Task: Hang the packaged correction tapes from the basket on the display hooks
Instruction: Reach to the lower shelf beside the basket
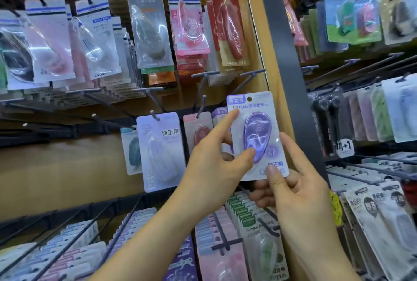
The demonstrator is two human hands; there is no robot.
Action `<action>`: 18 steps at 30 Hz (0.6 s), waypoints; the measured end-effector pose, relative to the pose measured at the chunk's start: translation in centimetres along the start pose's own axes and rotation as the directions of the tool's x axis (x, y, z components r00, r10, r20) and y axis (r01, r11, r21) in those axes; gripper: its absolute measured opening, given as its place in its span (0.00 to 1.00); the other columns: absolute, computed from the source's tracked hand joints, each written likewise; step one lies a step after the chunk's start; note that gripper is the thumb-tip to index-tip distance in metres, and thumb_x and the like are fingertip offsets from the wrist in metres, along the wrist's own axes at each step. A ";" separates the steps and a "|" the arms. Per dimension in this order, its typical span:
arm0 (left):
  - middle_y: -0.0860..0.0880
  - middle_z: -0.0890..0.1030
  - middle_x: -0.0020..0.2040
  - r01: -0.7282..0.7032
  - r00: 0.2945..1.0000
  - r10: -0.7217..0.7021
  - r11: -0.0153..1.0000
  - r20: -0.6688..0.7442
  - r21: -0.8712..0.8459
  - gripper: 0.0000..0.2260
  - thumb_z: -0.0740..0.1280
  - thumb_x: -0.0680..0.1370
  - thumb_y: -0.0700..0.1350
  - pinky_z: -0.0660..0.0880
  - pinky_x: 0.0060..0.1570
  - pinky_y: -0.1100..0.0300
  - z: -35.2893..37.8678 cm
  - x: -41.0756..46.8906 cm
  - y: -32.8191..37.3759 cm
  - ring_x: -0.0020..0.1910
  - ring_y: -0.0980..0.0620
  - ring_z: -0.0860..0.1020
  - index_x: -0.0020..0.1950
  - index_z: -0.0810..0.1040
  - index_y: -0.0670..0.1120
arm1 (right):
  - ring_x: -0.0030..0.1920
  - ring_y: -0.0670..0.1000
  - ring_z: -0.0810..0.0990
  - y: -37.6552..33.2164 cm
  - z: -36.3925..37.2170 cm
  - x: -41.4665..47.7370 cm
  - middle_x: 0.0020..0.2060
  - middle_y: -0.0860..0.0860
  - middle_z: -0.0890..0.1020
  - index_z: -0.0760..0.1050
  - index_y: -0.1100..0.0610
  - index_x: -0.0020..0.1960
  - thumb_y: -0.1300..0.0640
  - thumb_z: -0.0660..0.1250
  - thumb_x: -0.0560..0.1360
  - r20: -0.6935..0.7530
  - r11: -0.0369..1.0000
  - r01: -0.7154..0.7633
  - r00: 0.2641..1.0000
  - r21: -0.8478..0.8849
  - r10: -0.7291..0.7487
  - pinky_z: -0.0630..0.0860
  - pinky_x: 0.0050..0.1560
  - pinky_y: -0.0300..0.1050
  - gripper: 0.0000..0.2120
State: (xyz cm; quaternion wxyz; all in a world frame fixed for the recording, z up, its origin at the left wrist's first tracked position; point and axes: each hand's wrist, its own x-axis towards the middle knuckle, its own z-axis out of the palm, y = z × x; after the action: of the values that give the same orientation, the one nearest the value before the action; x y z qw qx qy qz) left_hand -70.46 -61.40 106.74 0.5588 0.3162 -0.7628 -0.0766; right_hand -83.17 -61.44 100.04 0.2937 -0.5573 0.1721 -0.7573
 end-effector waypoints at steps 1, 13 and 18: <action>0.46 0.80 0.48 0.003 1.000 -0.003 1.000 0.003 0.010 0.30 0.72 0.77 0.42 0.82 0.48 0.47 -0.1 0.0 0.2 0.43 0.39 0.80 0.74 0.66 0.60 | 0.30 0.57 0.82 0.0 0.0 0.0 0.32 0.59 0.83 0.69 0.34 0.68 0.63 0.62 0.81 -0.001 1.000 0.003 1.000 -0.001 -0.003 0.80 0.32 0.43 0.26; 0.43 0.79 0.44 0.164 0.980 -0.149 0.980 -0.134 0.113 0.19 0.61 0.82 0.40 0.79 0.49 0.48 -0.1 4.5 1.8 0.44 0.51 0.79 0.72 0.72 0.53 | 0.28 0.54 0.83 -1.6 0.4 1.3 0.30 0.56 0.83 0.70 0.36 0.63 0.65 0.62 0.81 0.006 0.999 -0.029 1.000 0.018 0.029 0.79 0.29 0.39 0.24; 0.45 0.84 0.55 0.316 0.947 -0.311 0.947 0.078 -0.065 0.13 0.67 0.80 0.50 0.83 0.48 0.50 -0.9 3.8 1.7 0.51 0.47 0.84 0.65 0.78 0.55 | 0.28 0.50 0.83 -2.7 -0.1 1.9 0.31 0.52 0.84 0.75 0.23 0.42 0.64 0.60 0.81 0.043 0.958 0.042 0.999 -0.284 -0.031 0.80 0.31 0.39 0.32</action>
State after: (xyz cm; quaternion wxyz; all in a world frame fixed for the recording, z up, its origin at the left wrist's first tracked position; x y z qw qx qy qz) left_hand -71.06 -62.00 110.94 0.5255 0.4089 -0.7176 -0.2042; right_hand -84.31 -60.59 102.97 0.1995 -0.6112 0.2634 -0.7192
